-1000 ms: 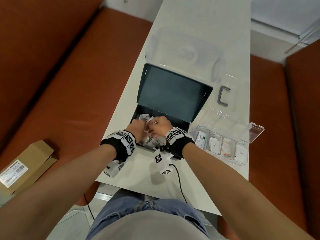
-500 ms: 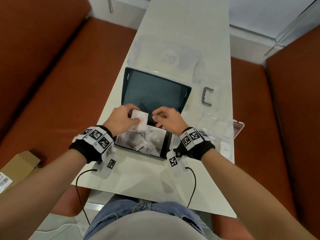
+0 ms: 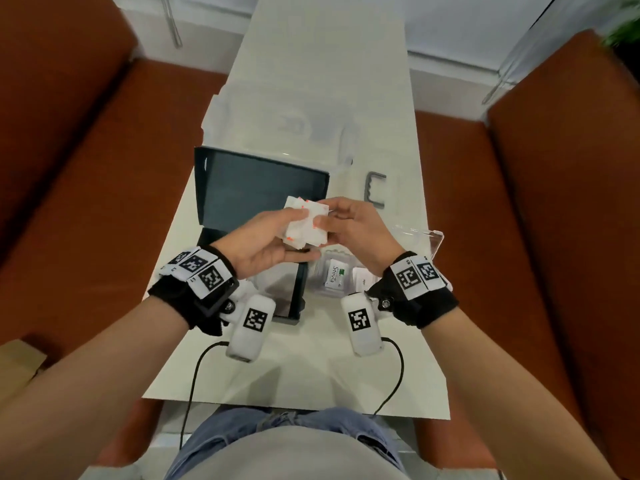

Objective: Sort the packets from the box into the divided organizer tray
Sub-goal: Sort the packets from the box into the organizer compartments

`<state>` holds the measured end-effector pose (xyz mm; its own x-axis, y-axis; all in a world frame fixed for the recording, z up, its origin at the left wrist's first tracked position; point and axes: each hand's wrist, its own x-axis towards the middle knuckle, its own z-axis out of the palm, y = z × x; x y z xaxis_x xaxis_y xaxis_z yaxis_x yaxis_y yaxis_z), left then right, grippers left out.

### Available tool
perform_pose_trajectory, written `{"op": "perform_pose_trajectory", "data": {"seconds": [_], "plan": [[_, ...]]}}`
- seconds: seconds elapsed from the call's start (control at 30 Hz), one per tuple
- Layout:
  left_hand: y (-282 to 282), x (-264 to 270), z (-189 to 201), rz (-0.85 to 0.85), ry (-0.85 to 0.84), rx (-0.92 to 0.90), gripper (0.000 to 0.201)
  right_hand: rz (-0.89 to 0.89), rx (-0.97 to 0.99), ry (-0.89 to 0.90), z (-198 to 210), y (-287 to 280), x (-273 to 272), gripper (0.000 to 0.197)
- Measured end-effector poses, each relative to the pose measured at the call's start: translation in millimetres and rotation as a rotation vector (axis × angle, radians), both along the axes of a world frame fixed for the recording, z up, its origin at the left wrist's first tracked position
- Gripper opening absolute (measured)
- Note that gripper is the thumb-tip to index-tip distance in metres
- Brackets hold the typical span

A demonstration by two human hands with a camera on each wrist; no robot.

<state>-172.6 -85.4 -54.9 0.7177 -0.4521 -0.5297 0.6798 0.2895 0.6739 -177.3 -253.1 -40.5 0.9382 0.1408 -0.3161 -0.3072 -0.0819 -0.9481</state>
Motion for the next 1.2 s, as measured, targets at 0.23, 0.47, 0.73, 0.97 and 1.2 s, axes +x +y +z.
{"op": "perform_pose_trajectory", "data": {"seconds": [0.23,0.47,0.73,0.97,1.2], "plan": [[-34,2,-2,-0.018,0.01,-0.065,0.022,0.024,-0.183,-0.113,4,-36,-9,0.035],[-62,0,-11,-0.014,-0.065,0.003,0.027,-0.072,-0.249,-0.094,-1,-62,-10,0.033],[-77,1,-18,0.019,-0.092,0.059,0.027,-0.127,-0.226,-0.078,-7,-80,-16,0.017],[-85,-2,-21,0.0,-0.071,0.101,0.028,-0.119,-0.323,-0.064,-17,-85,-16,0.031],[-90,-5,-23,-0.009,-0.066,0.18,0.034,-0.113,-0.346,-0.046,-24,-99,-17,0.025]]}}
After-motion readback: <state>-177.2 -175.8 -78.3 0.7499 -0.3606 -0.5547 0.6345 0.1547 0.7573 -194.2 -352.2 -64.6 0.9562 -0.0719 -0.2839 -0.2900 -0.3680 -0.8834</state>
